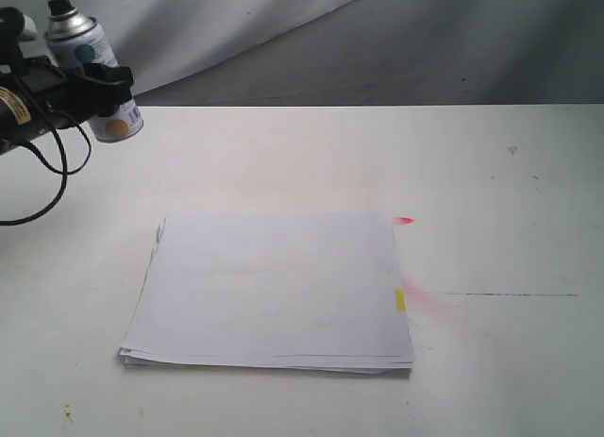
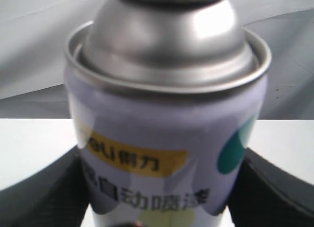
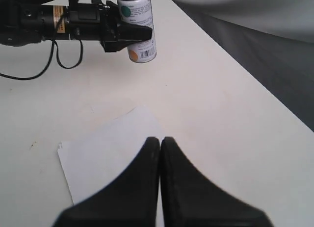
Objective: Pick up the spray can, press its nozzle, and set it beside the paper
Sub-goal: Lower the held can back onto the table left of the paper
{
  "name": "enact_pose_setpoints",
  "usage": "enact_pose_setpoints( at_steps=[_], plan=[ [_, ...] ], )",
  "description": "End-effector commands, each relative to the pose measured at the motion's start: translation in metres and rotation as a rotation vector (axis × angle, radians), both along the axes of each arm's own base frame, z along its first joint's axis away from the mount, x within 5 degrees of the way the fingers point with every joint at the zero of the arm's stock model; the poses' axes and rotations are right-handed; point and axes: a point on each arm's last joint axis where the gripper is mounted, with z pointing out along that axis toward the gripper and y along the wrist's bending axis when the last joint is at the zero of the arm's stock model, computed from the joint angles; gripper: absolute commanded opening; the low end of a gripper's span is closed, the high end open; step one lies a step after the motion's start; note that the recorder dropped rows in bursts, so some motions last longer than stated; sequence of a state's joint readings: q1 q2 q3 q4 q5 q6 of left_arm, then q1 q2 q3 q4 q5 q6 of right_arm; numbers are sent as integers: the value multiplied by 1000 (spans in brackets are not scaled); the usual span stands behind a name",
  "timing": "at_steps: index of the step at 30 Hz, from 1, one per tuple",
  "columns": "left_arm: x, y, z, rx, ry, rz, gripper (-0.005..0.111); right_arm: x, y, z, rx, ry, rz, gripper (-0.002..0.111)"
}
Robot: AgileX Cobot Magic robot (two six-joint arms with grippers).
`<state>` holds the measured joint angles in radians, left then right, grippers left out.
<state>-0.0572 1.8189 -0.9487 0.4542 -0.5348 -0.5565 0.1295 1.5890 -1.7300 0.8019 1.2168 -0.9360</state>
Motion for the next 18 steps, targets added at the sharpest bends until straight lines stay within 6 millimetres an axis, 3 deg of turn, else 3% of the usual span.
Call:
enact_pose_setpoints(
  at_steps=[1,6,18],
  plan=[
    [10,-3,-17,6,-100,-28,0,-3,0,3,3,-1,0,0],
    [15,-2,-56,47,-13,-18,0,1,1,-2,3,12,1,0],
    [18,-3,-94,66,-12,-17,0,3,1,-4,1,17,2,0]
  ],
)
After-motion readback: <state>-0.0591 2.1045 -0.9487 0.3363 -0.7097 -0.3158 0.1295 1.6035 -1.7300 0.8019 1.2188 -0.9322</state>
